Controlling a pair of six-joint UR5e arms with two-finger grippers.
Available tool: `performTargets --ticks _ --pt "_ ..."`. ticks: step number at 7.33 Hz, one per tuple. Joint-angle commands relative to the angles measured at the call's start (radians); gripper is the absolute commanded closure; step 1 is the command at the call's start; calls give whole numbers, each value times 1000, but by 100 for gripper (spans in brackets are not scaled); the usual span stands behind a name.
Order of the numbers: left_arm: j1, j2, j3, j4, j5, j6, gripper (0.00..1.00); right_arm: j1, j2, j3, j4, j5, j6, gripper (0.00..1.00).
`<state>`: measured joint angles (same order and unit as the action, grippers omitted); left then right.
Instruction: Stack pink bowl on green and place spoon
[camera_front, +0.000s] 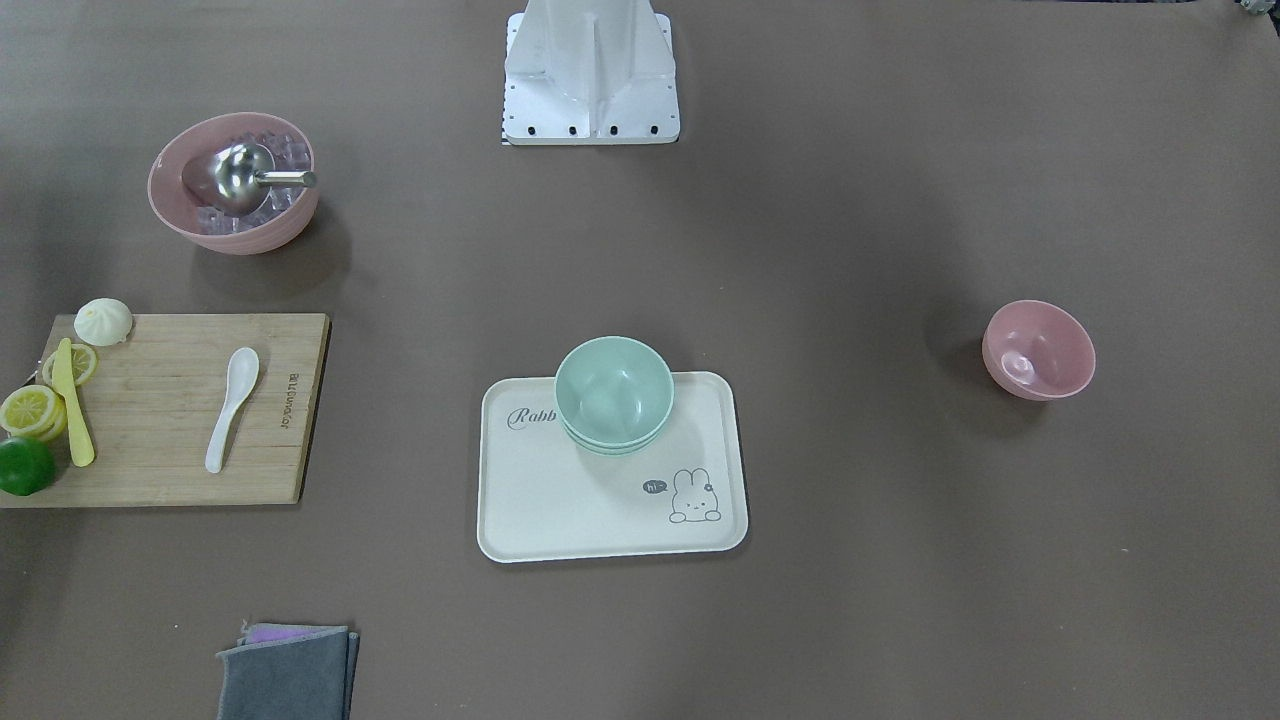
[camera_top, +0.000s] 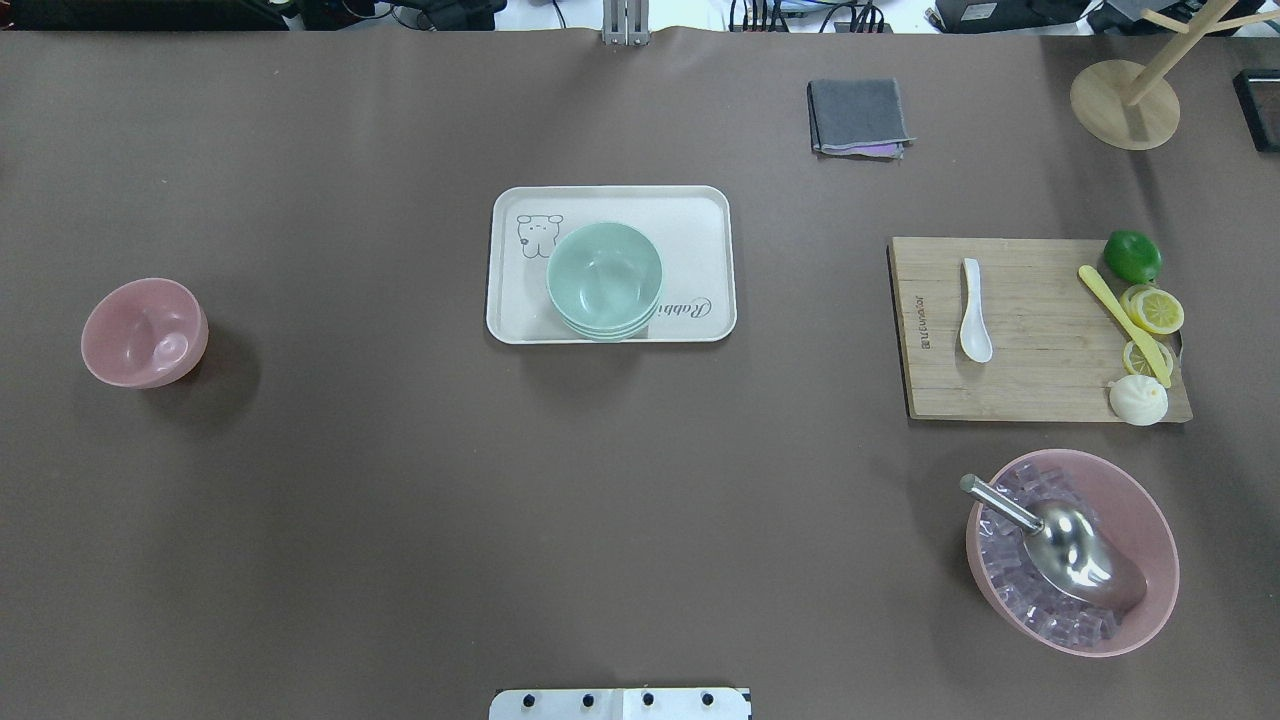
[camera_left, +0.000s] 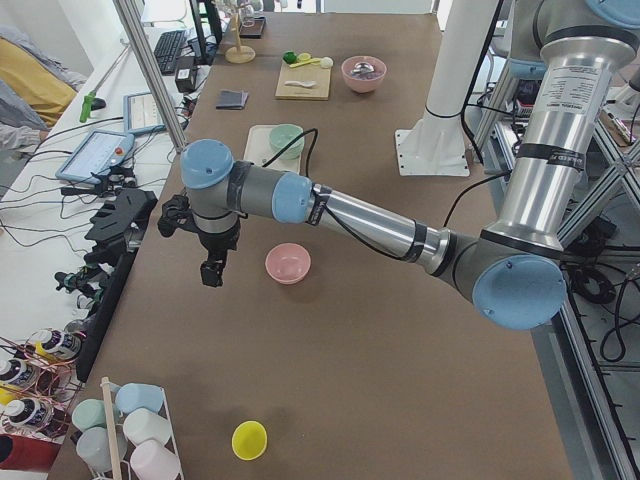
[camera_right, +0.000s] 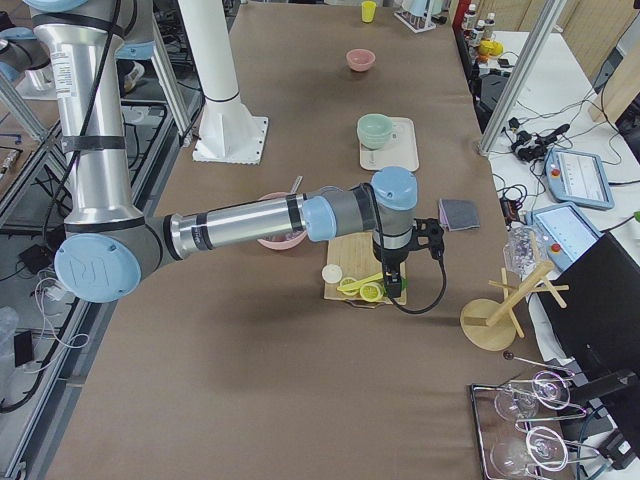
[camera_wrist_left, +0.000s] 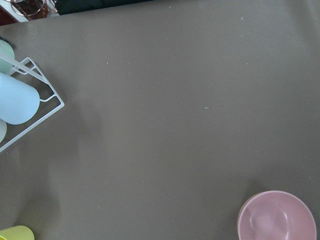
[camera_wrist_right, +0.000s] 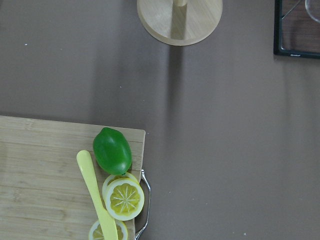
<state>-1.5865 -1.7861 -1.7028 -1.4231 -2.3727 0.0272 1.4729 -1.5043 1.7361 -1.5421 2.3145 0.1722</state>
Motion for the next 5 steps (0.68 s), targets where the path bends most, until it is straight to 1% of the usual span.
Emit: performTargets --ticks 1,2,3,4,5 --pt "41 36 -89 -10 -17 -100 2 -13 -7 -22 0 90 3 0" --pt "52 39 -119 -10 -19 -187 2 -16 -7 -15 2 95 1 0" --pt "74 43 -110 -7 -17 -194 2 -25 -7 -6 2 97 10 0" --pt "77 53 -110 -8 -19 -196 2 -75 10 -3 3 77 66 0" --pt "79 59 -109 -13 -19 -194 2 -124 16 -3 37 63 125 0"
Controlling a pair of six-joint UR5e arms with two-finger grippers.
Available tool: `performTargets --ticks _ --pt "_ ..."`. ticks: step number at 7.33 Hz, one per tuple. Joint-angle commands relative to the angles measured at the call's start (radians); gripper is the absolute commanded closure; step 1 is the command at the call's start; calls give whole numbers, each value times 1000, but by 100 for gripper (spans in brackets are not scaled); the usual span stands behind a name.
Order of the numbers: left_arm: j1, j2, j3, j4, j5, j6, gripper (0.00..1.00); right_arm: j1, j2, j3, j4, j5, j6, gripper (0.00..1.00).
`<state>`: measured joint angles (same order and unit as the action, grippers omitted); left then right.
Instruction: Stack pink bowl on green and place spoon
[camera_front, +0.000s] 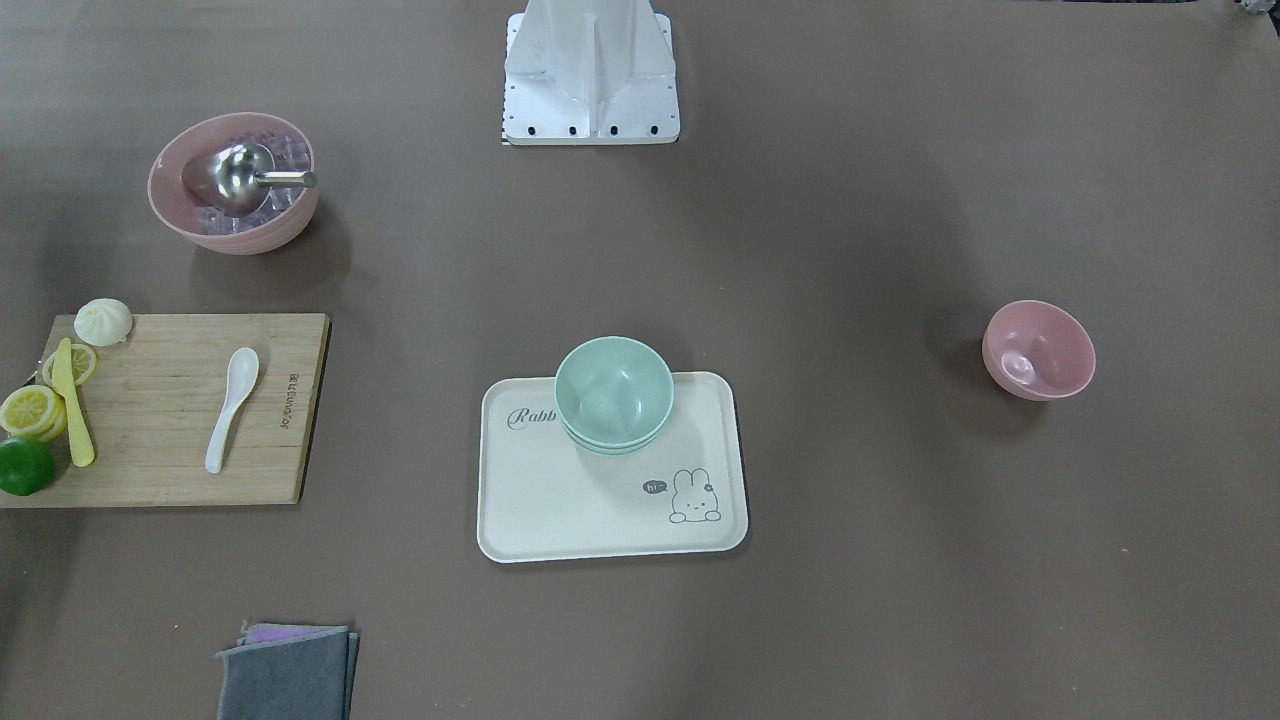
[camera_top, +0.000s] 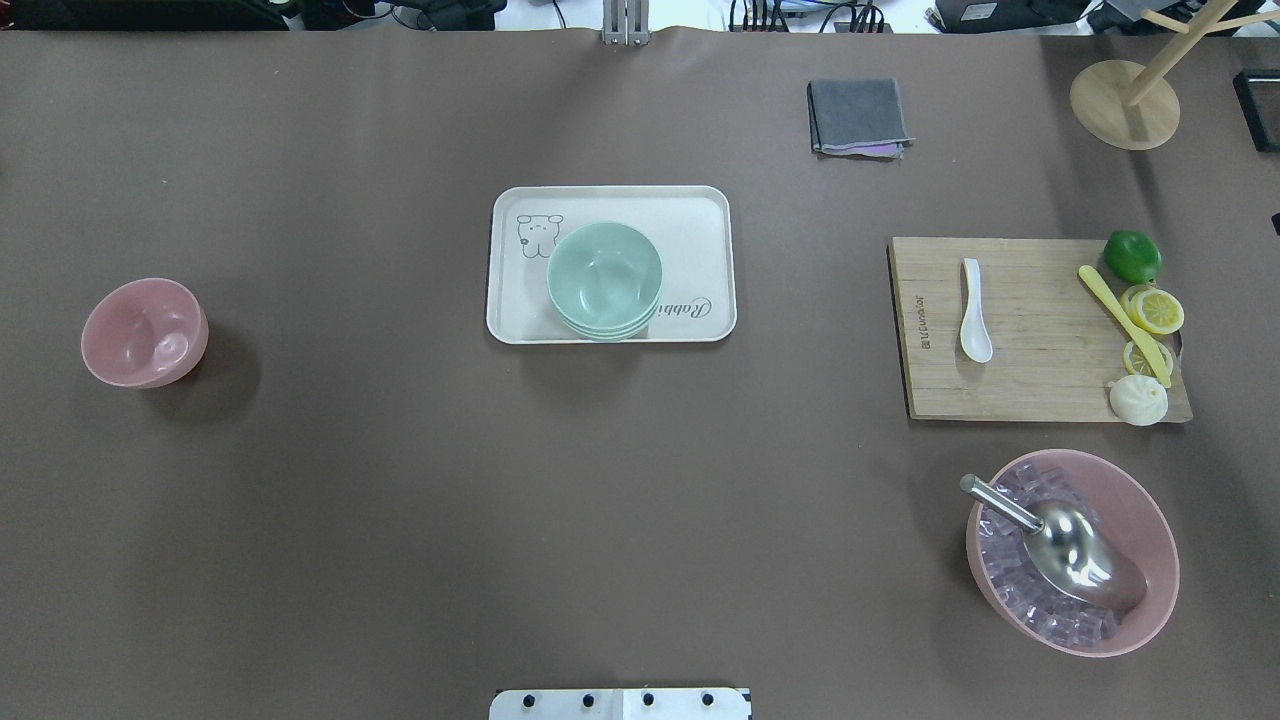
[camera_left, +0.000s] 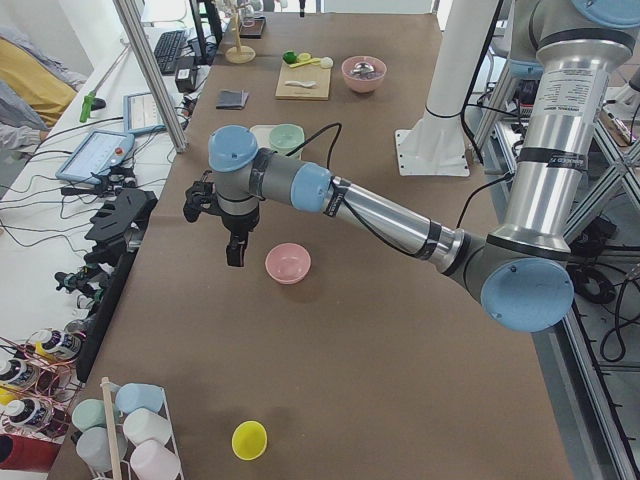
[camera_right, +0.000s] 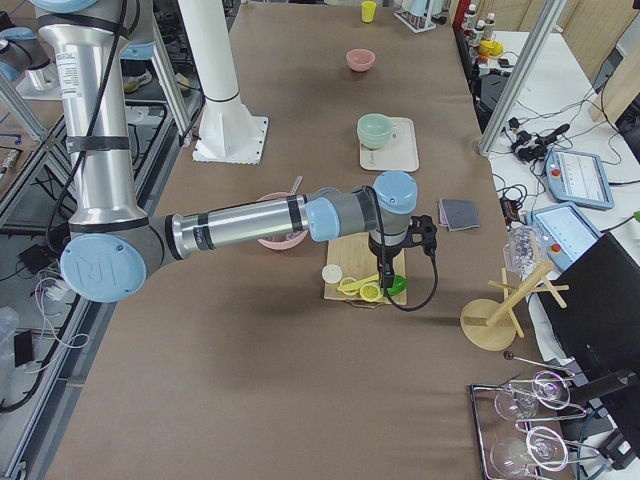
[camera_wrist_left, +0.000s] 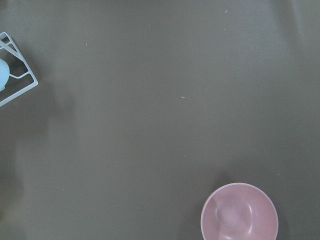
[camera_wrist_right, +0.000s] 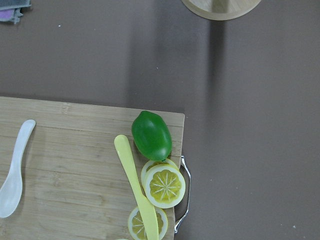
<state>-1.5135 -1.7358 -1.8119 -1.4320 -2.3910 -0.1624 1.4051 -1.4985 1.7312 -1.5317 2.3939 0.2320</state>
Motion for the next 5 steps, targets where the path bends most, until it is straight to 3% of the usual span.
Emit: performTargets --ticks 1,3,4,5 --pt "9 22 0 -5 -1 -3 2 -75 7 1 91 -16 129 0" --pt "169 22 23 -16 50 -76 5 -129 9 1 126 -71 191 0" --pt "223 33 37 -50 106 -101 9 -150 11 1 127 -79 219 2" --pt "252 41 87 -120 102 -130 9 -169 11 1 128 -79 222 5"
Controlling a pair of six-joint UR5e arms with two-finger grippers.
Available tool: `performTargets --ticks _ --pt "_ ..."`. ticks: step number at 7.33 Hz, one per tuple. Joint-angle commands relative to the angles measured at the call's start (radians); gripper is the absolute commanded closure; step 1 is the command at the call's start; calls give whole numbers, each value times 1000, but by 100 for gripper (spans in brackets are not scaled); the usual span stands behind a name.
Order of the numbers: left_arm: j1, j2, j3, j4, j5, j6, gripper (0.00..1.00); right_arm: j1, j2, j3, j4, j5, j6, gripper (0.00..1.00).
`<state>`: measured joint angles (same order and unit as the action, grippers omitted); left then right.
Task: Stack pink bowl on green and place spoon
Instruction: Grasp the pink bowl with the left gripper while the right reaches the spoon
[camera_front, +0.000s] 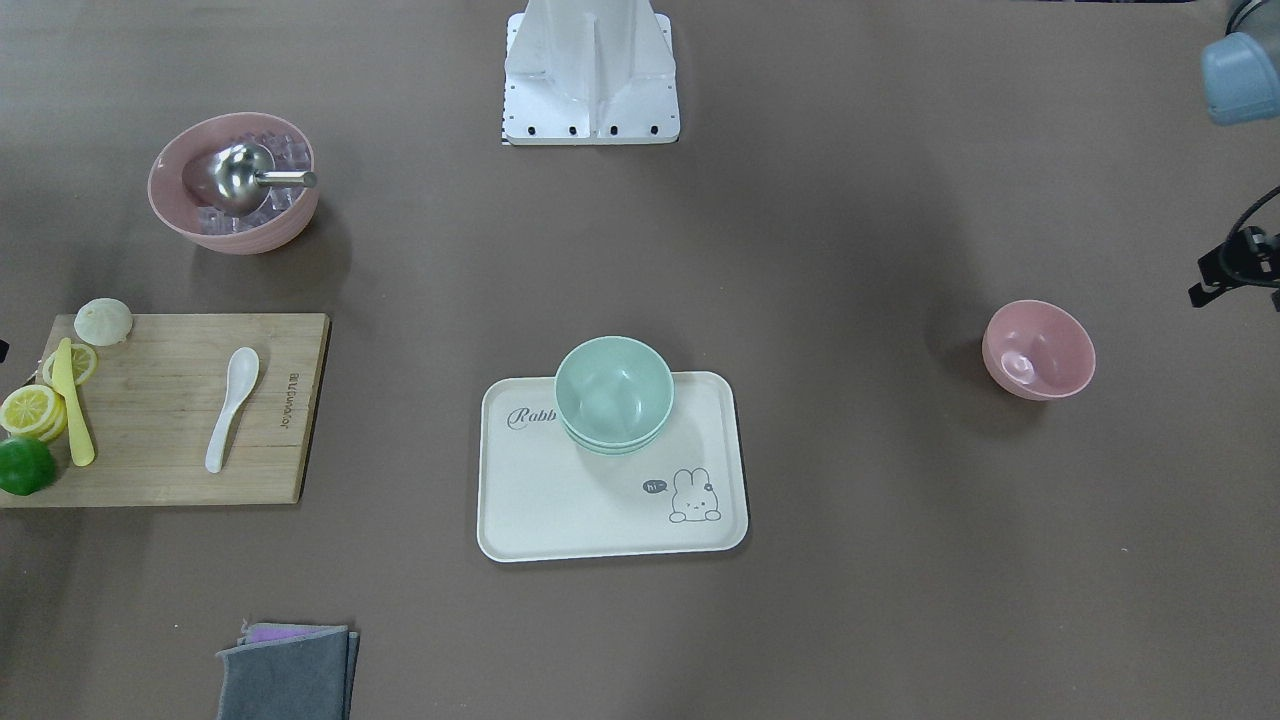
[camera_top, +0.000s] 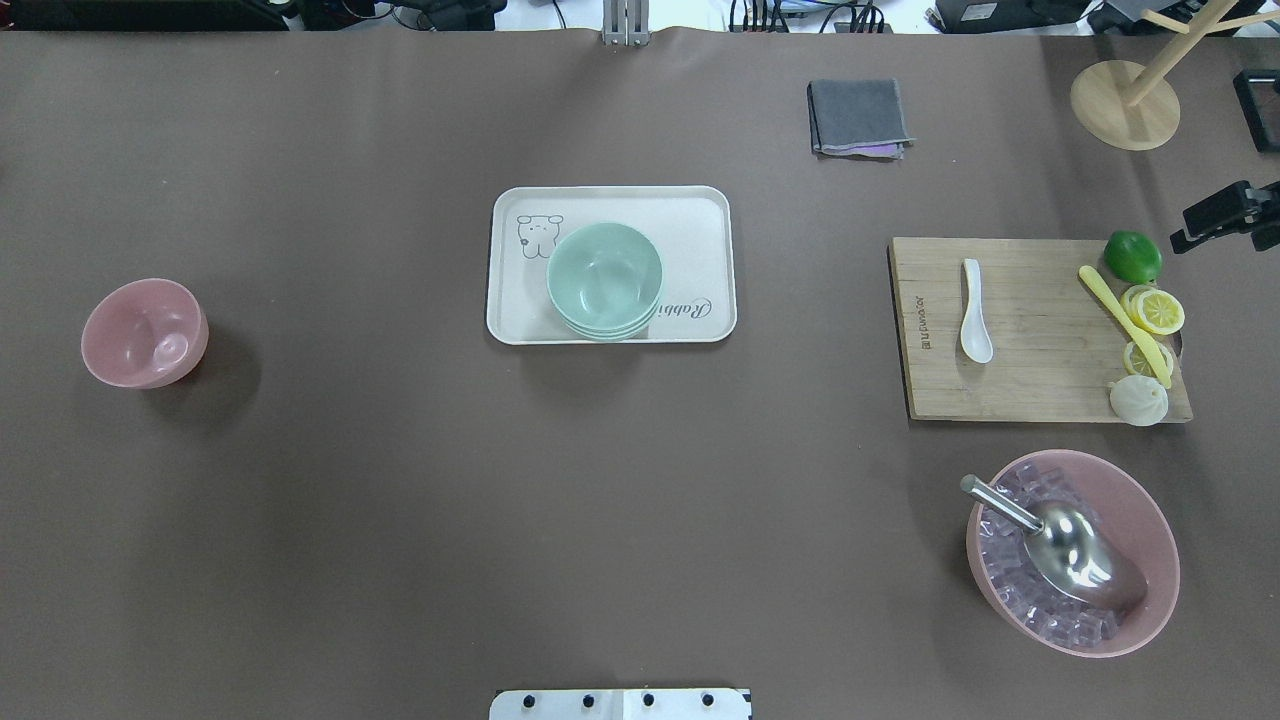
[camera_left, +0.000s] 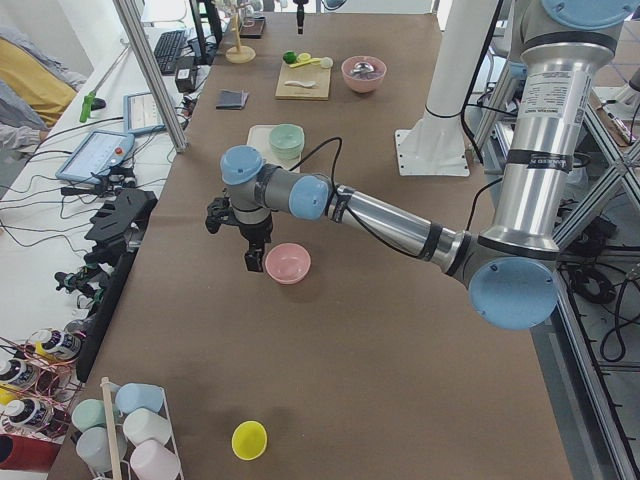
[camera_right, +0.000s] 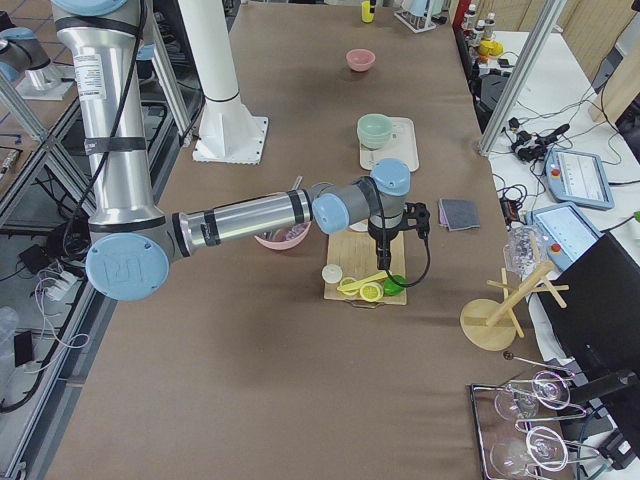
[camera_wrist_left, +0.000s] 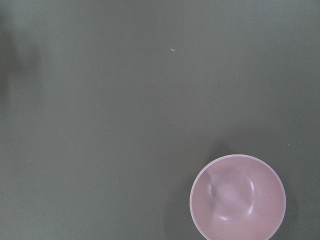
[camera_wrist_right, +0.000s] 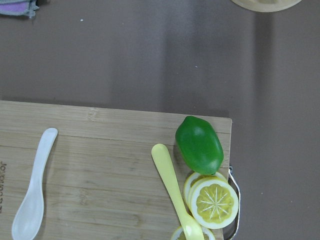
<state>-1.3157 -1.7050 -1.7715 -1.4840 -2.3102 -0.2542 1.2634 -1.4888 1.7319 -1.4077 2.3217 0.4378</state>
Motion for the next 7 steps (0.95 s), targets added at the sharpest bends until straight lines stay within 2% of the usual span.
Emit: performTargets --ticks 1,3,4,5,7 --pt "114 13 103 -197 20 -92 9 -45 2 1 4 -5 16 6" --pt "182 66 211 -451 28 -226 17 -73 8 3 6 -7 16 8" --pt "182 65 263 -538 19 -238 19 -79 12 5 6 -8 16 14" --pt "193 65 262 -545 17 -266 25 -84 15 5 6 -8 16 19" --pt "220 59 257 -547 15 -306 28 -97 18 6 6 -8 16 18"
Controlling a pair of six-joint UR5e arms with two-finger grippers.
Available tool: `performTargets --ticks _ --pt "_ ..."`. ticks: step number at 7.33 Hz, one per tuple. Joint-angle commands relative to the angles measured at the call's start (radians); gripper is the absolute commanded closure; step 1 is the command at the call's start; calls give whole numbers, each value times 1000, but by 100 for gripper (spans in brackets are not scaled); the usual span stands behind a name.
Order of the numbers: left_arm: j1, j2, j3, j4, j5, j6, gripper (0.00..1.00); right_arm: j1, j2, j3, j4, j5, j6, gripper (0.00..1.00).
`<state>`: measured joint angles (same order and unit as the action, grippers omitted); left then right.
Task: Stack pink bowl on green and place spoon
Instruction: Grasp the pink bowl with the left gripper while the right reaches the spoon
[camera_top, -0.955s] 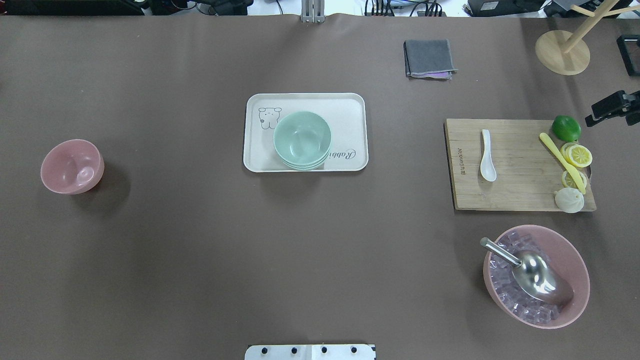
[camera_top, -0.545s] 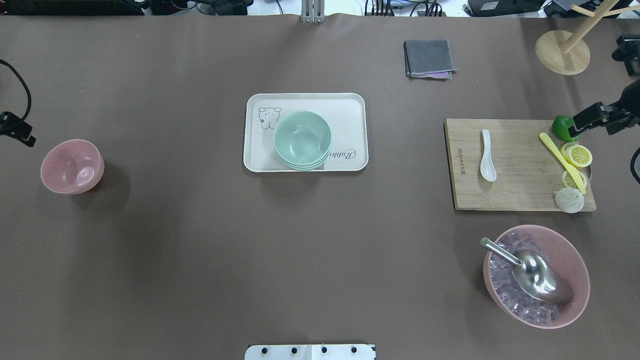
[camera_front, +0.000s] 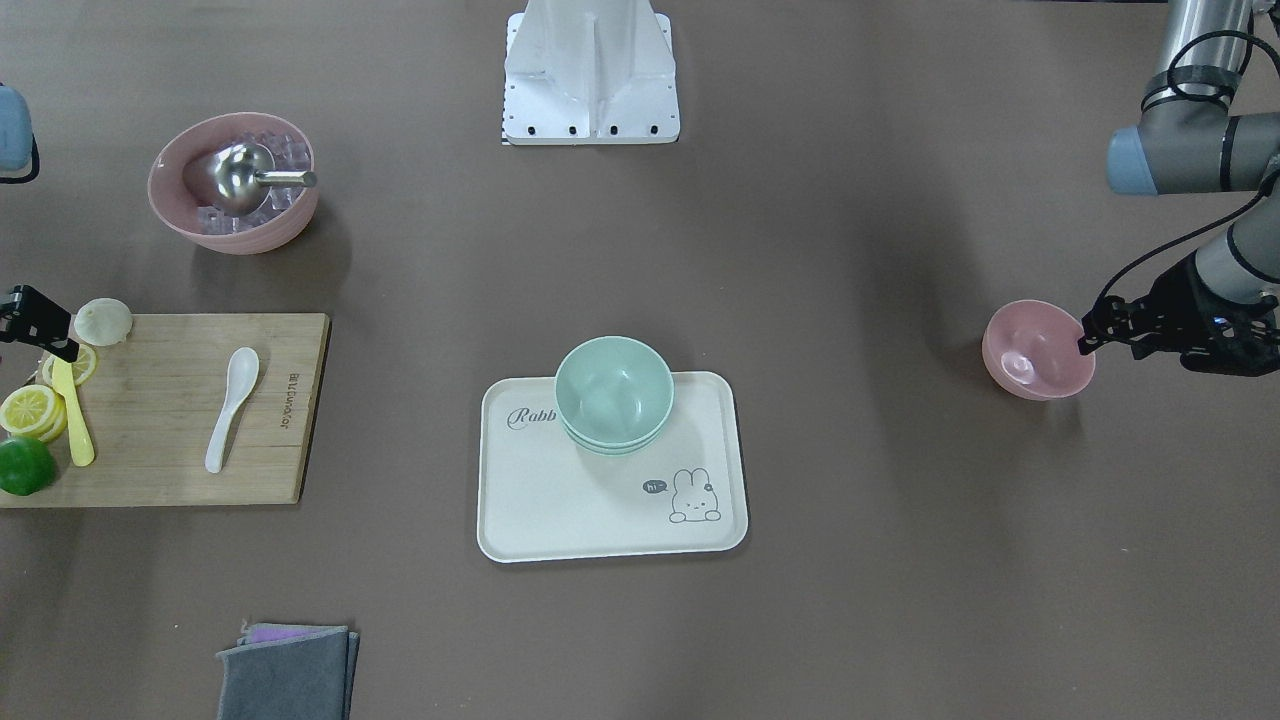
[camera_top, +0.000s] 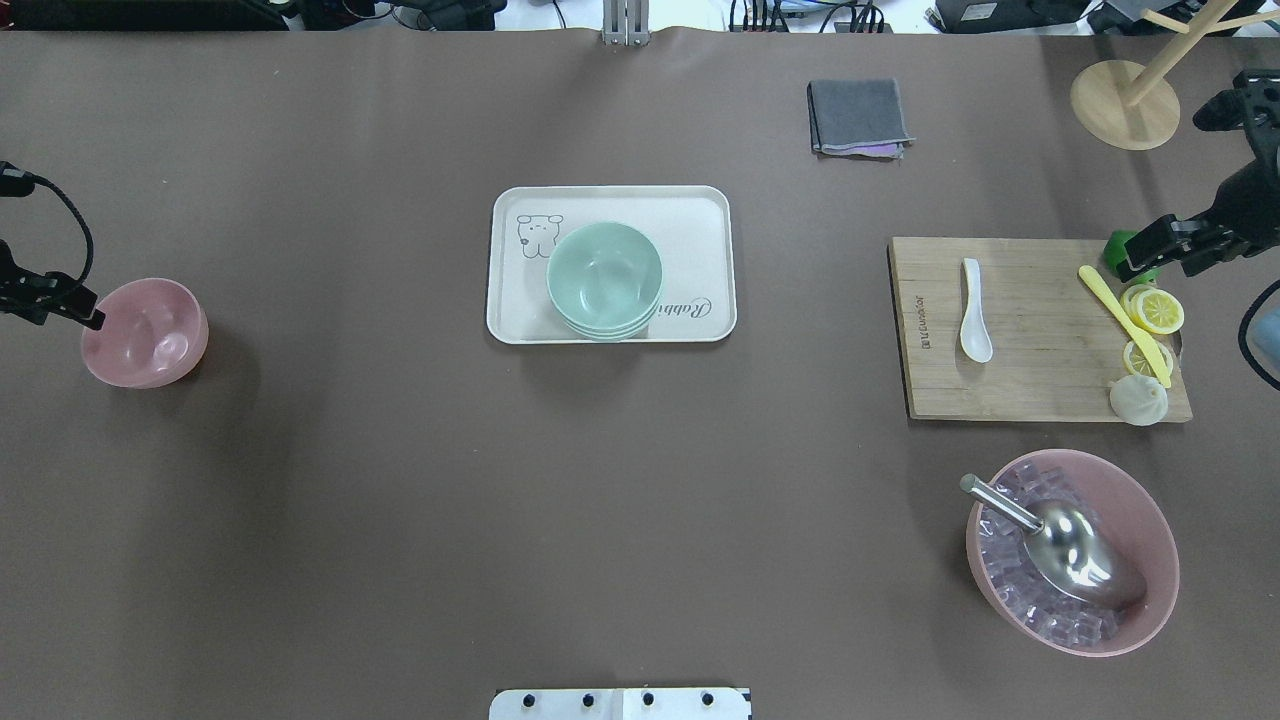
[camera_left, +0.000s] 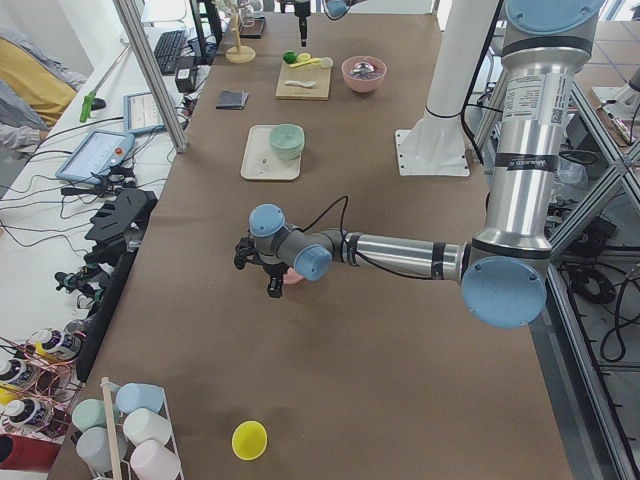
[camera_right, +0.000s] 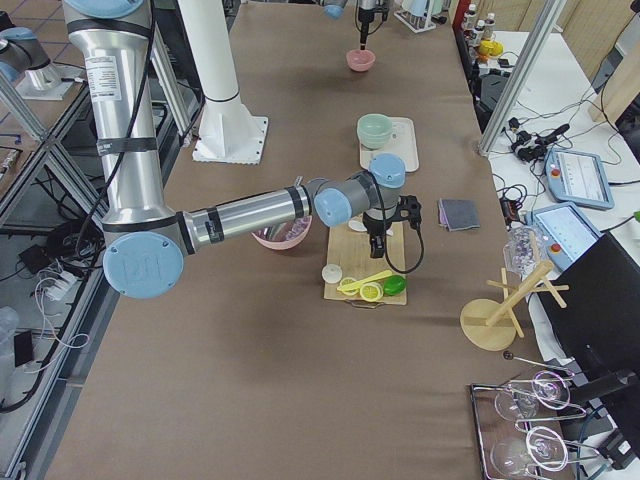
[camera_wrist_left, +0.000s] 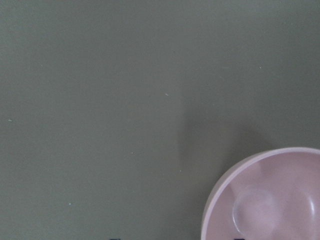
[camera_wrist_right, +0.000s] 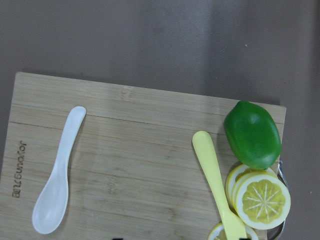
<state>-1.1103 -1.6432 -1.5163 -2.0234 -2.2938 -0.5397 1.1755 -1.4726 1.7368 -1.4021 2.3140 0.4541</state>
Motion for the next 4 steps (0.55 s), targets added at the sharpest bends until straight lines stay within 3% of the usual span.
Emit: performTargets --ticks 1,3,4 --pt "21 -6 1 -8 -1 -22 43 -10 2 6 0 1 0 18" --pt "36 -7 -5 -9 -13 -20 100 -14 3 10 0 1 0 18" --pt "36 -12 -12 -9 -18 -22 100 -14 12 10 -1 4 5 21"
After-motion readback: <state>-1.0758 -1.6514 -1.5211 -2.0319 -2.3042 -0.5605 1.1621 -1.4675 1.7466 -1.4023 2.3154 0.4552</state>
